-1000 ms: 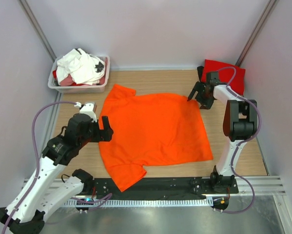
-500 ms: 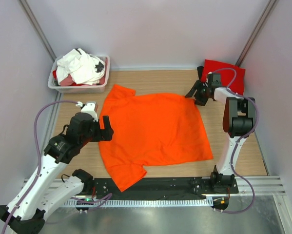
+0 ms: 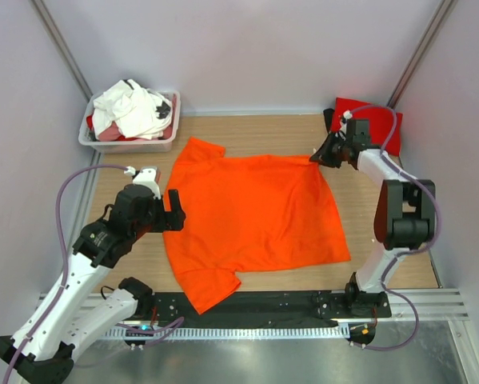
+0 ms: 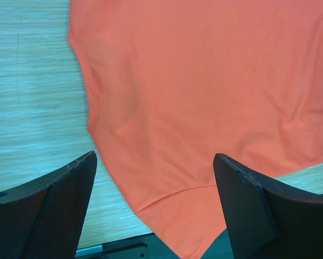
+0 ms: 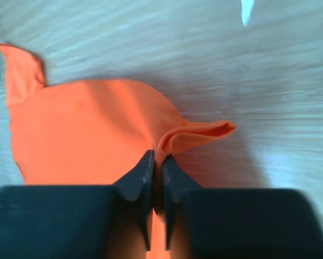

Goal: Fold and stack the t-shirts
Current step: Flatten the tshirt out

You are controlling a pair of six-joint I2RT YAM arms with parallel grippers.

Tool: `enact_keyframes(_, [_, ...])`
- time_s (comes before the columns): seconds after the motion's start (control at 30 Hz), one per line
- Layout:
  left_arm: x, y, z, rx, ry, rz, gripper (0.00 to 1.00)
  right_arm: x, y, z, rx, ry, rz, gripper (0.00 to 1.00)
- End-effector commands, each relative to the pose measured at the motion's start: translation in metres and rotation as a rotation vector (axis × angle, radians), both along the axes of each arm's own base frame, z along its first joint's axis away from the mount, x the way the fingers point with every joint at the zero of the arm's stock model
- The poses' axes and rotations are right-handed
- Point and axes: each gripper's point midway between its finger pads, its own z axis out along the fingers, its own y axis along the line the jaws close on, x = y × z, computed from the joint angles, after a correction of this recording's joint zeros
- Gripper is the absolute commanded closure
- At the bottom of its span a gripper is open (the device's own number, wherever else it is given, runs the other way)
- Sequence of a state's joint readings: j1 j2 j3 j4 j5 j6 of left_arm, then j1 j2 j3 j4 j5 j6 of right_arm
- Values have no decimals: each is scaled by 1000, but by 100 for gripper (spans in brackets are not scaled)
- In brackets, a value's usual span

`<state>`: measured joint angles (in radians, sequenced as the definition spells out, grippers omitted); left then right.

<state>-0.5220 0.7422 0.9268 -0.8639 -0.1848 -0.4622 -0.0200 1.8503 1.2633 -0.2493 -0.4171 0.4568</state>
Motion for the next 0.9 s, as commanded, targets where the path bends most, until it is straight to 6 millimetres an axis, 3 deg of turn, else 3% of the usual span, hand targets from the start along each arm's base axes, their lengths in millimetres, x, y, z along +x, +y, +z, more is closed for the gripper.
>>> enact_keyframes(0.0, [7, 0, 8, 1, -45, 4, 11, -6, -14, 69, -162, -202, 4, 82])
enact_keyframes(0.03, [7, 0, 7, 3, -44, 3, 11, -12, -18, 71, -187, -211, -3, 49])
enact_keyframes(0.07, [7, 0, 7, 2, -42, 2, 11, -13, -29, 66, -232, -195, -45, 30])
enact_keyframes(0.13, [7, -1, 7, 2, -40, 1, 11, -17, -41, 58, -284, -156, -92, 15])
enact_keyframes(0.27, [7, -1, 6, 4, -37, 1, 11, -30, -92, 22, -494, 23, -286, 12])
enact_keyframes(0.37, [6, 0, 8, -1, -47, 2, 11, -37, -101, 18, -532, 64, -328, 12])
enact_keyframes(0.43, [6, 0, 7, -1, -45, 1, 11, -39, -97, 20, -507, 44, -323, 12])
enact_keyframes(0.63, [7, -2, 6, 2, -36, -5, 11, -25, -33, 33, -261, -48, -146, 12])
enact_keyframes(0.87, [7, -2, 5, 1, -32, -5, 11, -2, 23, 29, -224, -77, -19, 13])
